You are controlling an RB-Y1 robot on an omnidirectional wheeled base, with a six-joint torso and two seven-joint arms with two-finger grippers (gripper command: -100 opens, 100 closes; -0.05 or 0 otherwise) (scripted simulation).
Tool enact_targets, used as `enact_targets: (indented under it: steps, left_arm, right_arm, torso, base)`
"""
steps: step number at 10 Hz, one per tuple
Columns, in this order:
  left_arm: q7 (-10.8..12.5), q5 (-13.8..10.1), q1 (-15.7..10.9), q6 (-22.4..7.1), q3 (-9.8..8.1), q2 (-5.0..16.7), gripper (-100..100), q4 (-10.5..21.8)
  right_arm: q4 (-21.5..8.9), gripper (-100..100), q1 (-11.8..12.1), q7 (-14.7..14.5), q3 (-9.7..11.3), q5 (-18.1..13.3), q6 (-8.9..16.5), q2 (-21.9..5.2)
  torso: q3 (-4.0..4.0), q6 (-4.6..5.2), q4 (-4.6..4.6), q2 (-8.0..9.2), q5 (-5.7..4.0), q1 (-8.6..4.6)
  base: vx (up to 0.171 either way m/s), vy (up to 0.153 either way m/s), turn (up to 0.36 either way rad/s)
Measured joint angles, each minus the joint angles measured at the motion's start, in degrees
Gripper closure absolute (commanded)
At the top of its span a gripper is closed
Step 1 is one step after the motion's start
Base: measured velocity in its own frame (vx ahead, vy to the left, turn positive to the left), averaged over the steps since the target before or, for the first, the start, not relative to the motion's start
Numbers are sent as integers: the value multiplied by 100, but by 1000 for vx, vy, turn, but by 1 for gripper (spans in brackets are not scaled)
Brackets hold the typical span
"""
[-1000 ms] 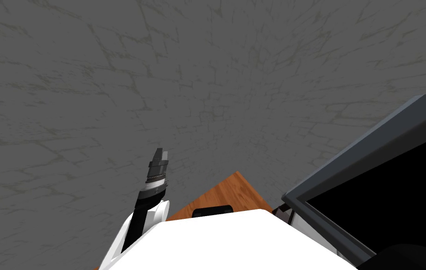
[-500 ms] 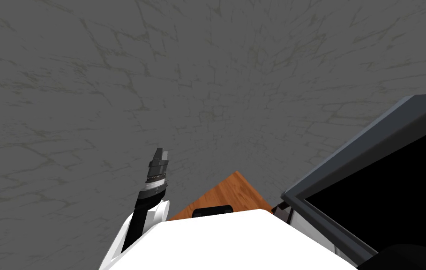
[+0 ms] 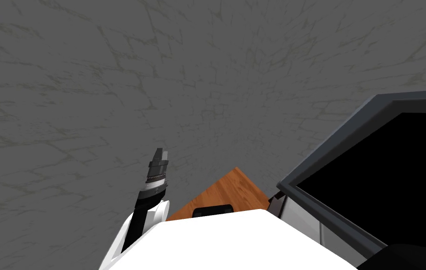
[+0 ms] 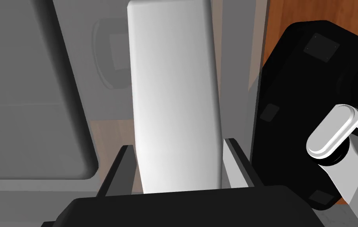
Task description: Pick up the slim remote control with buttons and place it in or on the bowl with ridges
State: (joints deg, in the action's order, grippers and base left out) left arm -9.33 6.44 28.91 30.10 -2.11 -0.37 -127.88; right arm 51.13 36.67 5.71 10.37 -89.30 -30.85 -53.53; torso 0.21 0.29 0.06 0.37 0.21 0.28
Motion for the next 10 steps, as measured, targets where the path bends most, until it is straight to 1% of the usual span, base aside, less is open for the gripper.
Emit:
enact_targets:
  steps: [1, 2, 3, 4, 5, 6, 7, 9, 10]
  left_arm:
    - [0, 0, 1, 0, 0, 0, 0, 0]
    - [0, 0, 1, 0, -1, 1, 0, 0]
    - [0, 0, 0, 0, -1, 1, 0, 0]
    - [0, 0, 0, 0, 0, 0, 0, 0]
    - [0, 0, 1, 0, 0, 1, 0, 0]
    - [0, 0, 1, 0, -1, 1, 0, 0]
    - [0, 0, 0, 0, -1, 1, 0, 0]
    - [0, 0, 0, 0, -1, 1, 0, 0]
    - [0, 0, 1, 0, -1, 1, 0, 0]
  right_arm:
    - [134, 100, 69, 157, 36, -78, 21, -87]
    - [272, 100, 157, 317, 49, -136, 50, -217]
    - [469, 100, 340, 458, 6, -148, 56, -454]
    - [386, 100, 315, 441, -2, -144, 41, -504]
    - [249, 100, 234, 343, -7, -112, 5, -488]
    - [166, 100, 221, 230, -49, -43, -48, -550]
    - [59, 100, 168, 146, -72, -4, -123, -670]
    - [201, 100, 300, 270, -62, -61, -109, -816]
    - [203, 100, 318, 267, -79, -35, -137, -900]
  torso:
    - [-13, -9, -1, -28, -8, -19]
    - [-17, -7, -5, -30, -5, -24]
    - [-6, 1, -5, -6, 2, -21]
    - [-2, -2, 0, -5, -10, -24]
    - [-13, -7, -2, -27, -14, -28]
    - [-16, -4, -6, -27, -7, -32]
    - [-4, -1, -4, -3, -5, -33]
    - [-14, -8, -4, -26, -14, -26]
    - [-15, -3, -6, -25, -7, -25]
  base:
    - [-63, 4, -25]
    - [-145, 15, -80]
    - [-134, 5, -40]
    - [-59, 2, 0]
    - [-75, -7, -35]
    - [-160, -11, -86]
    - [-138, -17, -40]
    - [-75, 1, -24]
    - [-172, -13, -77]
